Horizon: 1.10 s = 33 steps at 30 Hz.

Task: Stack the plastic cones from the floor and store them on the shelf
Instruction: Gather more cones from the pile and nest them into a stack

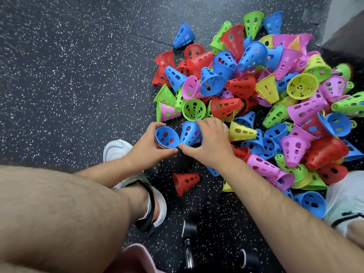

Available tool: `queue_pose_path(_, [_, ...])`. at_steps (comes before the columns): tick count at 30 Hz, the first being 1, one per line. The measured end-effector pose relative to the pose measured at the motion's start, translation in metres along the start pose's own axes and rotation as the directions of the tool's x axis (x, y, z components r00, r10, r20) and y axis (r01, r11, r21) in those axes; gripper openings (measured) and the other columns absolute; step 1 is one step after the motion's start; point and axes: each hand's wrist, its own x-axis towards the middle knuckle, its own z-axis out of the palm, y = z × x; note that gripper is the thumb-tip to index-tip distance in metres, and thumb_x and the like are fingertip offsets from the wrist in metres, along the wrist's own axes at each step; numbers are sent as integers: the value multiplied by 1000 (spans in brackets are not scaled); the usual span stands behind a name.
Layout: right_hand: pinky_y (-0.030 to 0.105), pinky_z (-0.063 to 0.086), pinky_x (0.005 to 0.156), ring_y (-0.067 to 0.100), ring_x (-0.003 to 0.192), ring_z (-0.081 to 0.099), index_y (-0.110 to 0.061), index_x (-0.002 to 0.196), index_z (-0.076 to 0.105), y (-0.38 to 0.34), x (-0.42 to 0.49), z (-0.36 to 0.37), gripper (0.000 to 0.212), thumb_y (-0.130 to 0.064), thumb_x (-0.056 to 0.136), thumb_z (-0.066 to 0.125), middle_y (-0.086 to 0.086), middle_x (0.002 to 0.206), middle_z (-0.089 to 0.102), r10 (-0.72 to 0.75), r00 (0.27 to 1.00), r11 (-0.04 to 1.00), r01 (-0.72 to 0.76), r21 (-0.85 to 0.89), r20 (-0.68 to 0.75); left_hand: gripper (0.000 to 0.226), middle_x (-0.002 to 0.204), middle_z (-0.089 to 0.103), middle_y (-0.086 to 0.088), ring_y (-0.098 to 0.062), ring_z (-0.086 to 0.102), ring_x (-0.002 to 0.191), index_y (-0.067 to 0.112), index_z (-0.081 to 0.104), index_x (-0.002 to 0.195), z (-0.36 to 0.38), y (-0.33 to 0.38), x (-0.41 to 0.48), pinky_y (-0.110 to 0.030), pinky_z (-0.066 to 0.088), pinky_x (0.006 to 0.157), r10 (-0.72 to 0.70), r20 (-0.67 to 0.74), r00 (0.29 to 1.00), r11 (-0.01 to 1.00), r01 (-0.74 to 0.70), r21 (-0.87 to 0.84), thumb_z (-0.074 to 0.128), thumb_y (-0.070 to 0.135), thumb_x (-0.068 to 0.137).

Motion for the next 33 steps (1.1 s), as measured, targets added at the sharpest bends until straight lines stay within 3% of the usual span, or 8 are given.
queue_pose_path(4, [31, 39, 96, 17, 110, 50, -23, 130, 50, -1, 2, -12, 81, -63, 64, 76, -6, 117, 44, 60, 984, 957, -10, 290, -166, 76, 115, 61, 11, 17, 58, 90, 22, 46, 133, -1, -3, -1, -1, 41, 80, -6, -29, 1000, 1000, 6, 1, 93, 23, 73])
queue_pose_path(7, [21, 42, 95, 11, 113, 49, -25, 136, 45, -4, 4, -15, 84, -47, 67, 87, -5, 126, 39, 32, 994, 891, 21, 454, -108, 78, 115, 62, 11, 14, 60, 86, 23, 46, 133, -1, 1, -1, -3, 42, 80, 1, -3, 1000, 1000, -1, -6, 94, 25, 72])
queue_pose_path(11, [2, 29, 95, -5, 113, 44, -22, 135, 50, -12, 0, -5, 72, -34, 74, 87, -6, 130, 46, -74, 996, 846, 86, 526, -44, 77, 114, 65, 14, 13, 62, 90, 22, 48, 133, -1, 8, 1, -7, 46, 81, 35, 17, 999, 999, -35, -26, 95, 26, 71])
queue_pose_path(15, [13, 35, 104, 1, 122, 44, -19, 135, 49, -21, -11, 1, 56, -35, 88, 75, -7, 135, 47, -128, 992, 840, 101, 533, 13, 75, 117, 65, 14, 8, 64, 97, 20, 48, 134, -1, 9, 1, -16, 50, 85, 52, 23, 998, 996, -51, -68, 89, 29, 72])
queue_pose_path(21, [27, 35, 113, 12, 132, 44, -19, 143, 47, -15, -22, 4, 54, -39, 95, 63, 0, 141, 50, -191, 980, 881, 149, 450, 50, 85, 120, 66, 13, 2, 65, 105, 24, 49, 135, 0, 5, -4, -18, 51, 91, 55, 44, 998, 998, -53, -45, 80, 57, 63])
queue_pose_path(26, [34, 31, 117, 17, 138, 40, -23, 144, 49, -11, -29, 7, 54, -41, 94, 61, 3, 144, 50, -306, 950, 878, 259, 404, 56, 80, 118, 66, 14, 2, 64, 98, 26, 48, 134, 1, 1, -1, -23, 50, 93, 56, 58, 997, 998, -54, -30, 94, 35, 70])
queue_pose_path(30, [24, 30, 114, 10, 133, 42, -21, 149, 38, -12, -37, 9, 64, -40, 93, 63, -4, 143, 49, -256, 959, 880, 179, 439, 123, 81, 116, 65, 15, 3, 63, 96, 26, 49, 133, 1, -3, -2, -20, 50, 90, 55, 82, 995, 998, -55, -9, 93, 41, 66])
queue_pose_path(33, [18, 34, 107, 4, 123, 45, -18, 141, 42, -6, -50, 12, 57, -37, 92, 65, -11, 133, 49, -166, 978, 887, 91, 453, 128, 80, 121, 61, 13, 11, 58, 101, 19, 48, 135, 2, -8, -7, -12, 45, 91, 64, 128, 990, 997, -67, 25, 95, 28, 71])
